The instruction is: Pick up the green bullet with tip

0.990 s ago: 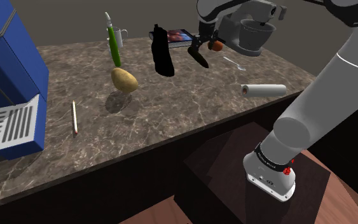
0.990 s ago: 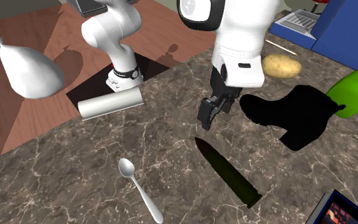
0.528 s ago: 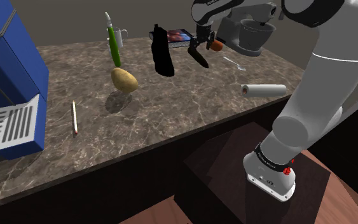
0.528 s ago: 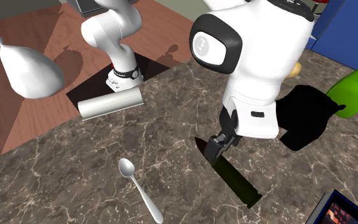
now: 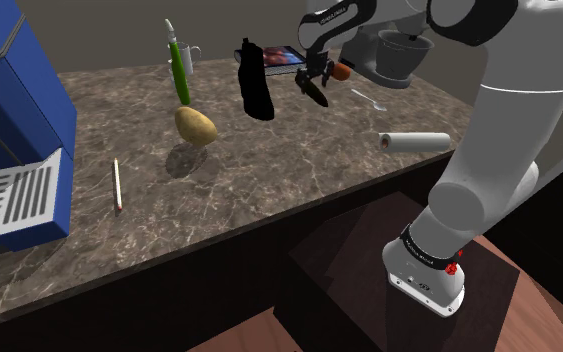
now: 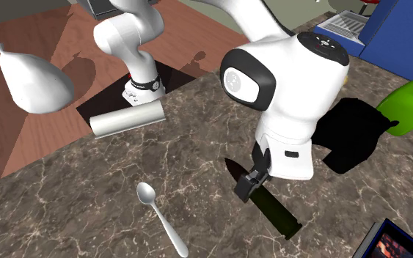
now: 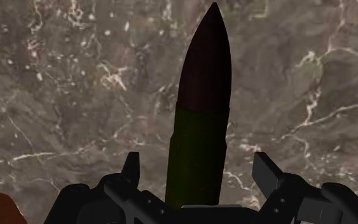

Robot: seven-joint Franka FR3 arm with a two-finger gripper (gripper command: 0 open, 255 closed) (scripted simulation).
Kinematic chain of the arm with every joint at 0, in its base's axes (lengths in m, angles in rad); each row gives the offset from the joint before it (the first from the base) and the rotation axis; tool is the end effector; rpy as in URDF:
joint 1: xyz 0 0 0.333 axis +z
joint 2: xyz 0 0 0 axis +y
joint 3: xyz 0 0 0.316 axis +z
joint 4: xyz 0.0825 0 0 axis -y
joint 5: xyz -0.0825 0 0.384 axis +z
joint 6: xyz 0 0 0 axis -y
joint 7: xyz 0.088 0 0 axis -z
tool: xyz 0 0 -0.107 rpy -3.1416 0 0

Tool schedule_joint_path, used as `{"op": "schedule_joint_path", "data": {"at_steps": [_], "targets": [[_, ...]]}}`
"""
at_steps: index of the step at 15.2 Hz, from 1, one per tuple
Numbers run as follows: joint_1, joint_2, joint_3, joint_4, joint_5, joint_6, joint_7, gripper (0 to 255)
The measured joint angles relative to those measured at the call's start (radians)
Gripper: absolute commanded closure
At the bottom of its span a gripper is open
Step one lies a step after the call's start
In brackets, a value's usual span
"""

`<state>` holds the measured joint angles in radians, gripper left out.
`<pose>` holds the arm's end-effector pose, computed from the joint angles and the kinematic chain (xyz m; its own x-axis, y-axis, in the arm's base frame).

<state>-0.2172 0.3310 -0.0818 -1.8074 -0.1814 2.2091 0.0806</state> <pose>0.6152 -0.1920 0.3689 0.9625 -0.2607 0.0747 -0.2700 -0.9472 0.1728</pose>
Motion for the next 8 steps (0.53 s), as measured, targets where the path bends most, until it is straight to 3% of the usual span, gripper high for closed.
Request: {"op": "schedule_joint_path", "data": {"at_steps": [1,8], "targets": [[0.000,0.002,0.000,-0.002,0.000,0.004,0.000,255],[0.000,0.002,0.000,-0.006,-0.001,0.010,0.002,255]]}}
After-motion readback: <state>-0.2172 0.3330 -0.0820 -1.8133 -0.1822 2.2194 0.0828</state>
